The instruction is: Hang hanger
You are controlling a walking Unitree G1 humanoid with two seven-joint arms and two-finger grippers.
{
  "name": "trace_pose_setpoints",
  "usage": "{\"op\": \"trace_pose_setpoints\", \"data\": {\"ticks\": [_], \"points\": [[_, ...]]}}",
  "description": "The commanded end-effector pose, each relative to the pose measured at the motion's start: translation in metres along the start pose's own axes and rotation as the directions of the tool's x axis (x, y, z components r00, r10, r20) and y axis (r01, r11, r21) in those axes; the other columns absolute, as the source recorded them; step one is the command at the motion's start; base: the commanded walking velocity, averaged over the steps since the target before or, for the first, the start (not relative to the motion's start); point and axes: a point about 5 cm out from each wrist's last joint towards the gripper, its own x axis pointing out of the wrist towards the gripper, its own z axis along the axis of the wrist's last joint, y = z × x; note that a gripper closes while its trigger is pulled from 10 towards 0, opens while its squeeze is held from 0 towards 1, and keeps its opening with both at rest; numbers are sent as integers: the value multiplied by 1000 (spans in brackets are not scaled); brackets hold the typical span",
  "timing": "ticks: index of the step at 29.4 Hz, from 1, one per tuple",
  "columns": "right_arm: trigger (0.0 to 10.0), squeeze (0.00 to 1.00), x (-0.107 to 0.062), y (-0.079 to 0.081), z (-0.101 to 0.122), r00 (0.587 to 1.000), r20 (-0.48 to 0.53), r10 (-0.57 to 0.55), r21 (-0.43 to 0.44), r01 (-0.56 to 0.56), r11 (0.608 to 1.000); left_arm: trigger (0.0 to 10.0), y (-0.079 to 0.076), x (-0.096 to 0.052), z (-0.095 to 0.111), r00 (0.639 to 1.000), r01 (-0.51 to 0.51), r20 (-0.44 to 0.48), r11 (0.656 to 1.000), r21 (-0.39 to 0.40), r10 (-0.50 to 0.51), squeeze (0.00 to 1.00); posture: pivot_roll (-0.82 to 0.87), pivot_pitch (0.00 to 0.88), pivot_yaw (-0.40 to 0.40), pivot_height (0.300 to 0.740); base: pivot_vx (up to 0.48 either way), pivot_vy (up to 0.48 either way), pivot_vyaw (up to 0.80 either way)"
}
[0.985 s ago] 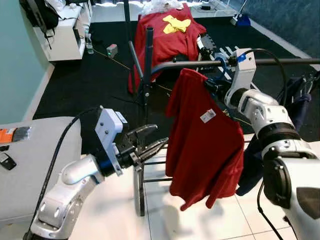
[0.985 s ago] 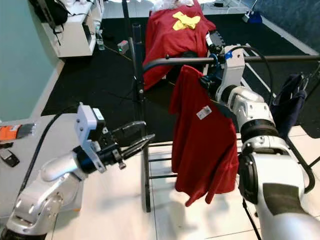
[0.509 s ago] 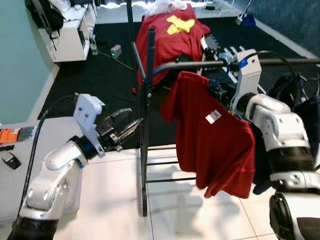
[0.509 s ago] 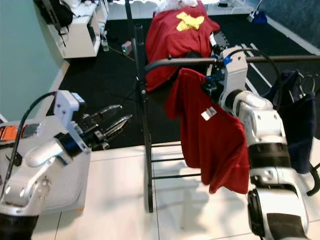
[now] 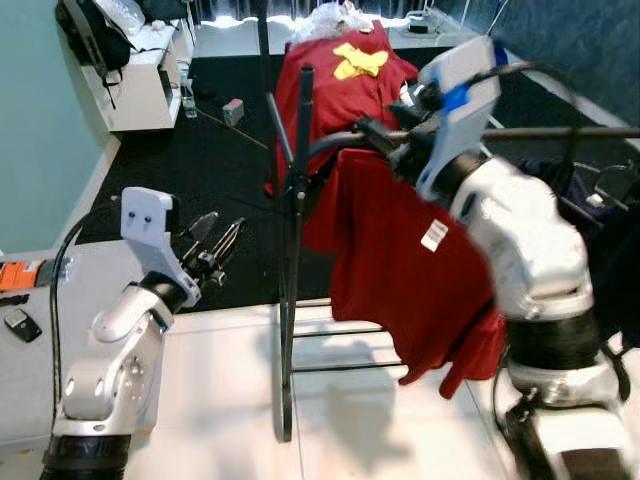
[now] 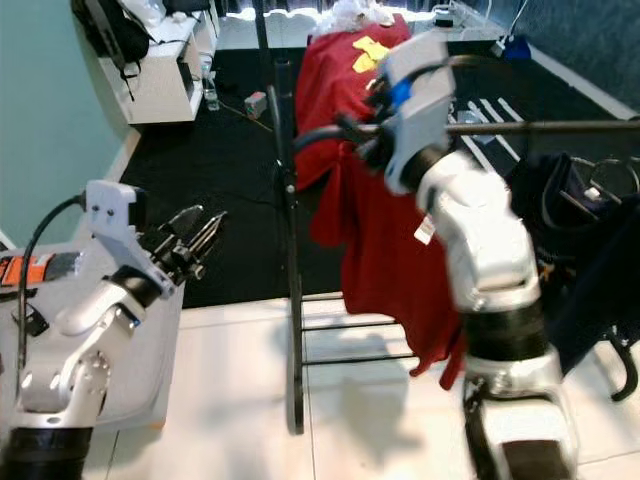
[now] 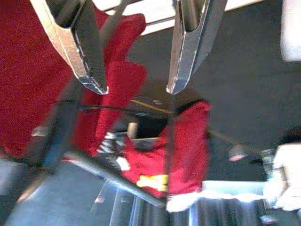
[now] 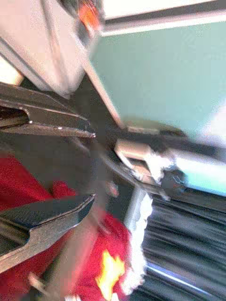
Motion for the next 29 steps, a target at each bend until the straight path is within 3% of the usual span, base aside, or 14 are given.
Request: {"op": "trace_pose_setpoints", "data": {"ticks": [1, 2, 4, 9, 23, 26, 29], "points": [[10000, 0, -7, 13, -35, 998, -22, -60, 97, 62, 993, 10000, 4, -3, -18, 997, -58, -57, 998, 24, 59, 0, 101, 30, -33, 740, 0, 0, 0], [10000, 0, -7, 13, -35, 998, -22, -60, 97, 62, 993, 10000, 4, -3, -18, 997, -58, -57, 998, 24, 59, 0, 101, 30, -33, 740, 0, 0, 0], [10000, 0, -16, 28, -59, 996, -79, -48, 140, 58, 988, 10000, 2, -8, -36, 992, -48, -112, 997, 68, 56, 0, 100, 30, -34, 740, 0, 0, 0], [10000, 0, -24, 43, -82, 990, -140, 14, 203, 15, 979, 10000, -1, -17, -52, 983, -88, -160, 996, 21, 90, 0, 103, 26, -27, 740, 0, 0, 0], [10000, 0, -45, 43, -131, 961, -276, -29, 272, 107, 956, 10000, -19, -15, -60, 984, -40, -171, 999, 37, 46, 0, 106, 39, -23, 740, -251, 0, 0], [10000, 0, -53, 46, -150, 933, -359, -15, 358, 152, 921, 10000, -26, -15, -63, 982, -5, -188, 999, 37, 12, 0, 115, 40, -23, 740, -325, 0, 0], [10000, 0, -55, 47, -155, 923, -385, -15, 378, 172, 910, 10000, -27, -15, -64, 981, 1, -192, 999, 37, 6, 0, 115, 40, -22, 740, -324, 0, 0]]}}
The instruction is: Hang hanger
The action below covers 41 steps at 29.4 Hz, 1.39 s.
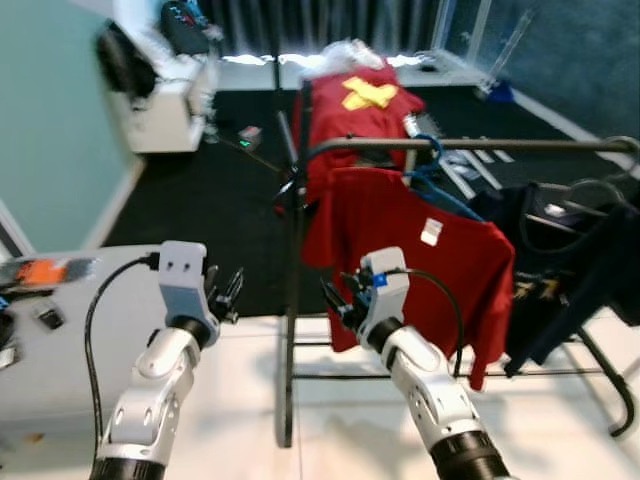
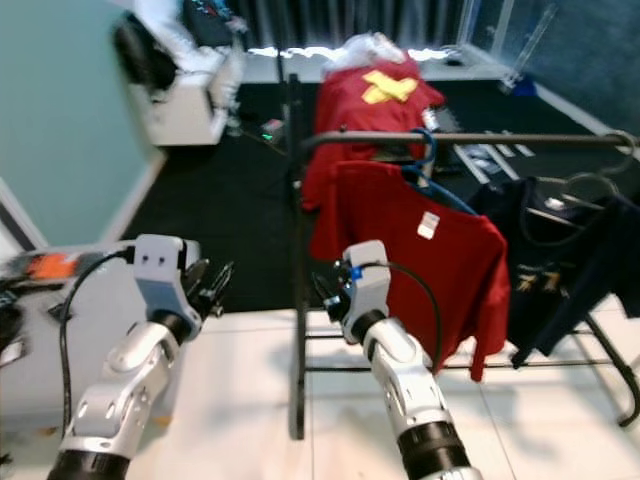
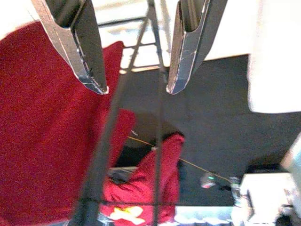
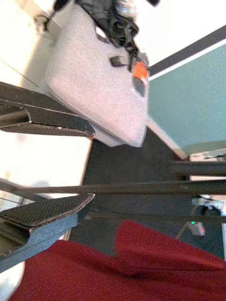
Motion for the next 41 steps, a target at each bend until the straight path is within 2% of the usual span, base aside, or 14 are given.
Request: {"op": "trace_pose_setpoints", "data": {"ticks": [1, 5, 17, 19, 25, 29, 30, 31, 33, 41], "points": [[10000, 0, -2, -3, -8, 999, -32, -18, 49, 19, 999, 10000, -2, 1, -4, 1000, 11, -19, 1000, 12, -11, 0, 115, 40, -22, 740, -326, 0, 0], [10000, 0, -2, -2, -11, 999, -44, -17, 59, 20, 998, 10000, -4, 2, -6, 1000, 16, -26, 1000, 11, -16, 0, 111, 44, -14, 740, -284, 0, 0], [10000, 0, 0, -3, -10, 999, -24, -24, 99, 26, 995, 10000, -11, 3, -11, 998, 46, -48, 999, 18, -45, 0, 112, 50, 1, 740, 0, 0, 0], [10000, 0, 0, -4, -12, 999, -24, -36, 159, 40, 986, 10000, -14, 3, -18, 993, 66, -104, 997, 49, -60, 0, 115, 52, 13, 740, 0, 0, 0], [10000, 0, 0, -6, -15, 998, -38, -45, 207, 52, 977, 10000, -17, 1, -28, 983, 92, -166, 992, 86, -76, 0, 113, 53, 24, 740, 0, 0, 0], [10000, 0, -2, -8, -18, 998, -48, -51, 199, 60, 978, 10000, -14, 1, -38, 975, 59, -218, 998, 37, -50, 0, 105, 54, 37, 740, 0, 0, 0], [10000, 0, -3, -10, -21, 997, -58, -51, 186, 61, 981, 10000, -6, 3, -46, 970, -2, -244, 1000, 27, 8, 0, 99, 55, 36, 740, 0, 0, 0], [10000, 0, -3, -10, -21, 997, -58, -51, 186, 61, 981, 10000, -6, 3, -46, 970, -2, -244, 1000, 27, 8, 0, 99, 55, 36, 740, 0, 0, 0], [10000, 0, -3, -11, -23, 997, -70, -45, 173, 57, 983, 10000, 3, 3, -50, 964, -70, -257, 997, 24, 74, 0, 98, 55, 31, 740, 0, 0, 0], [10000, 0, -3, -10, -24, 996, -81, -33, 152, 45, 987, 10000, 4, 4, -50, 963, -74, -255, 996, 58, 87, 0, 97, 55, 27, 740, 0, -392, 0]]}}
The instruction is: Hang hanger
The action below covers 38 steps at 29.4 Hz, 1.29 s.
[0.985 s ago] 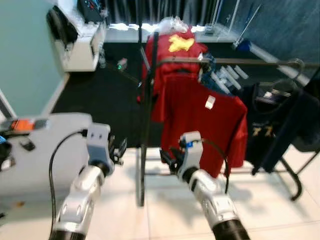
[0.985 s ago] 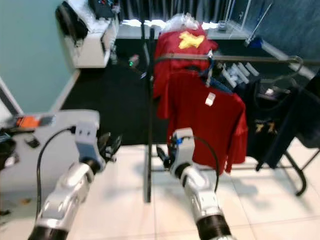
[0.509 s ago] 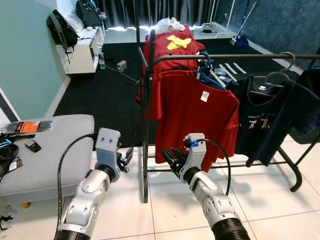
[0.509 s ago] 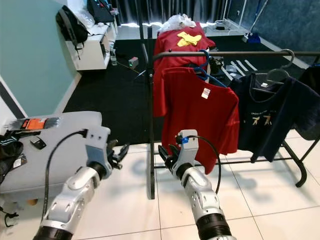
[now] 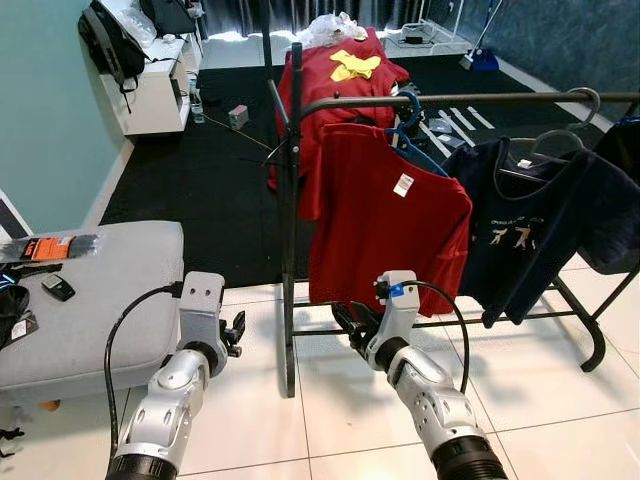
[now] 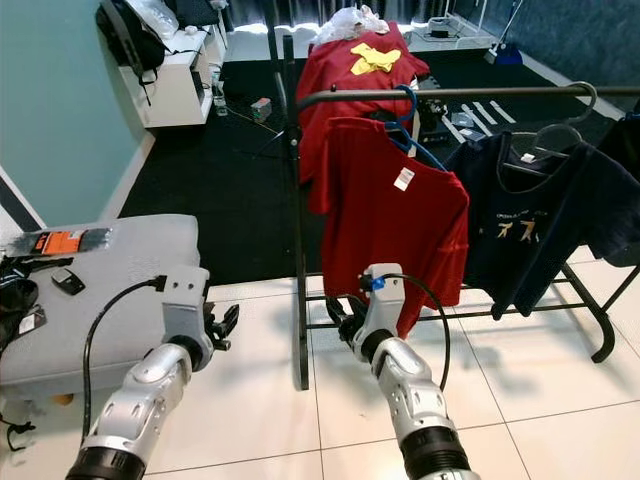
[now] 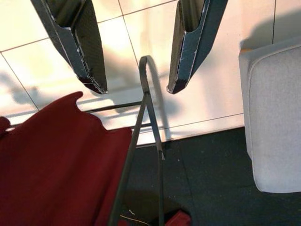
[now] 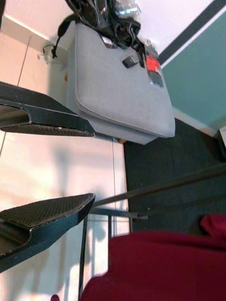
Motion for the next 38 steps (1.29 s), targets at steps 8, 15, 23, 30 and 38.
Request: {"op": "trace_pose_setpoints", "data": {"ticks": [8, 15, 23, 30, 38], "points": [[10000, 0, 4, 4, -9, 999, -39, 12, -9, -12, 1000, 10000, -2, -1, -11, 996, -74, -40, 997, -17, 74, 0, 95, 61, 14, 740, 0, -119, 0], [10000, 0, 6, -1, -14, 997, -81, -17, 39, 20, 999, 10000, -1, 0, -21, 989, -111, -100, 992, -55, 106, 0, 99, 50, 8, 740, 0, 0, 0], [10000, 0, 7, -14, -23, 982, -120, -147, 36, 152, 988, 10000, 2, 3, -35, 975, -164, -152, 986, -3, 162, 0, 94, 40, 3, 740, 0, 0, 0], [10000, 0, 8, -17, -25, 974, -139, -177, 36, 184, 982, 10000, 5, 4, -39, 964, -194, -188, 981, -30, 185, 0, 100, 30, -3, 740, 0, 0, 0], [10000, 0, 6, -22, -45, 952, -204, -228, -39, 225, 974, 10000, -3, 8, -63, 956, -138, -266, 990, -20, 127, 0, 100, 32, 0, 740, 0, 0, 0]]}}
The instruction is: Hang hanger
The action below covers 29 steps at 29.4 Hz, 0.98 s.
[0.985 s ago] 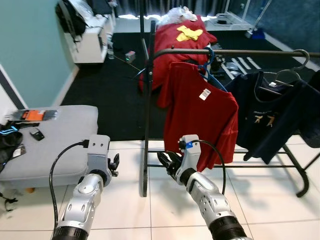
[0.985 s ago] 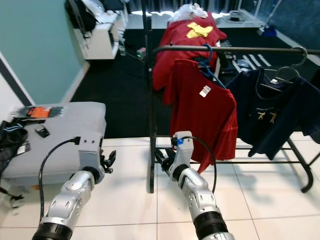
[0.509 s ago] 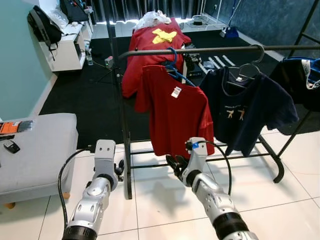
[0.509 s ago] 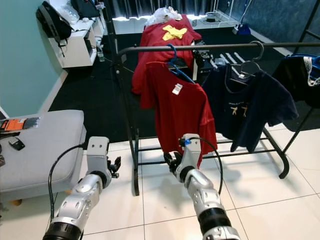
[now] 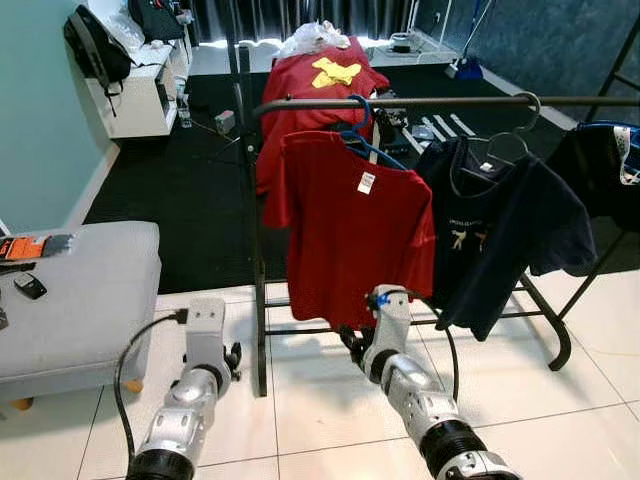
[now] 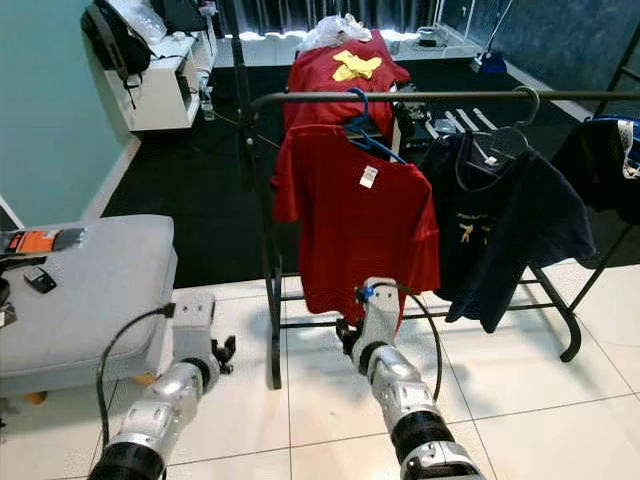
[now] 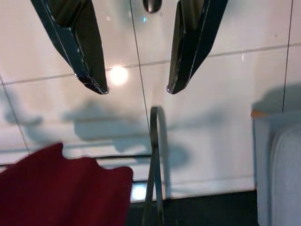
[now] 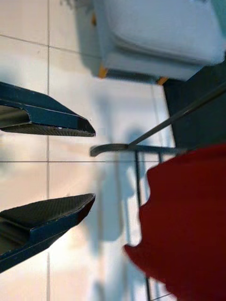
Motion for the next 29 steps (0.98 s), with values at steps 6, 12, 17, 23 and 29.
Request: {"op": "trace_pose_setpoints", "data": {"ticks": [6, 12, 17, 23, 29], "points": [[10000, 0, 2, 9, -4, 1000, 6, -23, -30, 24, 999, 10000, -8, 5, 6, 999, 13, 42, 1000, -3, -13, 0, 106, 44, -23, 740, 0, 0, 0], [10000, 0, 1, 3, -6, 998, 5, -69, -38, 69, 997, 10000, -7, 3, -3, 999, -5, 33, 1000, 1, 5, 0, 86, 42, -19, 740, 0, 0, 0], [10000, 0, 0, -1, -6, 997, 22, -69, -87, 71, 994, 10000, -8, 2, -2, 997, 7, 78, 1000, 2, -7, 0, 75, 55, -13, 740, 0, 0, 0], [10000, 0, -3, 1, -6, 997, 76, -12, -68, 18, 998, 10000, -3, -2, -2, 989, 15, 151, 1000, -26, -11, 0, 85, 71, -18, 740, 0, 0, 0], [10000, 0, -2, 2, -9, 998, 59, -7, -66, 11, 998, 10000, -5, -5, -3, 985, 34, 168, 999, -3, -33, 0, 90, 79, -28, 740, 0, 0, 0]]}}
